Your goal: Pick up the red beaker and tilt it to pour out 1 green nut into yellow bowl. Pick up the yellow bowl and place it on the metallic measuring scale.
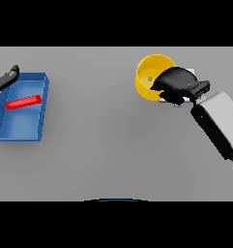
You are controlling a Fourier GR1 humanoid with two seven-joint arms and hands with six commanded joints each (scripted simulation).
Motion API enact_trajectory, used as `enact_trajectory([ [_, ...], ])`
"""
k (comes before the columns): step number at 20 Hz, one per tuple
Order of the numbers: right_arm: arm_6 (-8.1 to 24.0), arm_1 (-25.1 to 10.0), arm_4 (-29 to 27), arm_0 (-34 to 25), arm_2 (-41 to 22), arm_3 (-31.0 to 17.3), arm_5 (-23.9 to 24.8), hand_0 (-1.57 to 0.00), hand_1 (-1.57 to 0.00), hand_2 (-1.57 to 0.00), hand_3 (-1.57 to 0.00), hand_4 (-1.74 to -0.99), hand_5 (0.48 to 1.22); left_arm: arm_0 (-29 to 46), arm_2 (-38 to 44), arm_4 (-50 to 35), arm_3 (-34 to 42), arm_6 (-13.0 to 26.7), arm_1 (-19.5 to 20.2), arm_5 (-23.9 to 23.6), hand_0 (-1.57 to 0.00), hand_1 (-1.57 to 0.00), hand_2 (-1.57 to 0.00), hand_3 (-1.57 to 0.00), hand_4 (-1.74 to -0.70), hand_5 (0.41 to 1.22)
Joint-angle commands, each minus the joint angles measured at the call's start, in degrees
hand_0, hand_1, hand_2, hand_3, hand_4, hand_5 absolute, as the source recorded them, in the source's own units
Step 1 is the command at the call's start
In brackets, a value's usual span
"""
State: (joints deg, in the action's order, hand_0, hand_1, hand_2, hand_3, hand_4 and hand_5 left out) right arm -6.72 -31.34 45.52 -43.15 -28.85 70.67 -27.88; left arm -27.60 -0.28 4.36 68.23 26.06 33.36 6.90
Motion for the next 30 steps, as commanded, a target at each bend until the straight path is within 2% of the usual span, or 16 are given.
enact_trajectory([
  [1,-0.13,-0.13,0.17,-0.6,0.58,-1.31,0.61,-1.56,-1.57,-1.54,-1.15,-1.741,1.221,-0.33,-0.21,0.21,-0.41,0.69,-0.37,-0.21,0.0,0.0,0.0,0.0,-0.84,0.737],
  [3,-0.78,-0.48,1.3,-1.85,1.51,-5.36,2.88,-1.57,-1.57,-1.55,-1.15,-1.741,1.221,0.17,-0.21,0.16,-0.33,0.44,-0.37,-0.14,0.0,0.0,0.0,0.0,-0.85,0.746],
  [9,-1.38,0.2,2.78,-4.49,4.2,-17.59,8.01,-1.57,-1.57,-1.53,-1.16,-1.741,1.221,0.81,-0.18,-0.15,1.97,3.35,-0.49,-0.86,0.0,0.0,0.0,0.0,-0.86,0.768],
  [11,-3.67,0.7,3.05,-4.86,4.76,-22.09,10.0,-1.57,-1.57,-1.5,-1.18,-1.741,1.221,0.94,-0.22,-0.02,2.54,3.94,0.09,-0.59,0.0,0.0,0.0,0.0,-0.86,0.779],
  [12,-3.83,0.95,3.33,-5.69,5.08,-23.96,10.7,-1.57,-1.57,-1.48,-1.21,-1.741,1.221,0.36,-0.76,0.47,1.76,3.88,-0.61,-0.88,0.0,0.0,0.0,0.0,-0.86,0.784],
  [16,-4.62,2.11,3.13,-5.25,6.05,-27.48,11.98,-1.57,-1.57,-1.4,-1.34,-1.741,1.221,0.25,-0.89,0.92,1.09,3.6,-0.22,-0.61,0.0,0.0,0.0,0.0,-0.86,0.804],
  [21,-4.77,3.72,4.46,-5.85,6.21,-32.27,13.69,-1.57,-1.57,-1.38,-1.4,-1.741,1.221,0.19,-0.84,0.9,1.2,4.23,-0.56,-1.05,0.0,0.0,0.0,0.0,-0.85,0.799],
  [24,-5.18,3.77,4.42,-5.96,6.51,-32.7,13.21,-1.57,-1.57,-1.37,-1.45,-1.741,1.221,0.03,-0.41,0.34,0.45,3.32,0.02,0.03,0.0,0.0,0.0,0.0,-0.84,0.783],
  [25,-5.63,3.78,4.29,-5.78,6.67,-32.8,13.02,-1.57,-1.57,-1.4,-1.38,-1.741,1.221,0.37,-0.81,0.5,1.02,3.26,-0.22,-0.05,0.0,0.0,0.0,0.0,-0.84,0.78],
  [26,-5.49,3.79,4.16,-5.9,6.93,-32.72,12.64,-1.57,-1.5,-1.44,-1.25,-1.741,1.221,0.19,-0.69,0.65,0.65,3.54,0.19,0.13,0.0,0.0,0.0,0.0,-0.84,0.779],
  [27,-4.83,3.86,4.2,-5.93,7.13,-32.44,12.1,-1.56,-1.43,-1.34,-1.11,-1.682,1.221,-0.22,-0.72,0.47,0.74,3.95,0.06,0.28,0.0,0.0,0.0,0.0,-0.84,0.775],
  [28,-4.07,3.98,4.14,-6.05,7.23,-32.12,11.69,-1.47,-1.28,-1.18,-0.96,-1.632,1.145,-0.38,-0.57,0.36,1.03,4.15,0.09,0.11,0.0,0.0,0.0,0.0,-0.84,0.773],
  [30,-3.81,4.02,2.79,-6.01,8.4,-32.68,10.34,-1.15,-0.96,-0.85,-0.69,-1.559,1.014,-0.09,-0.69,0.3,0.82,4.07,-0.13,0.22,0.0,0.0,0.0,0.0,-0.83,0.771],
])
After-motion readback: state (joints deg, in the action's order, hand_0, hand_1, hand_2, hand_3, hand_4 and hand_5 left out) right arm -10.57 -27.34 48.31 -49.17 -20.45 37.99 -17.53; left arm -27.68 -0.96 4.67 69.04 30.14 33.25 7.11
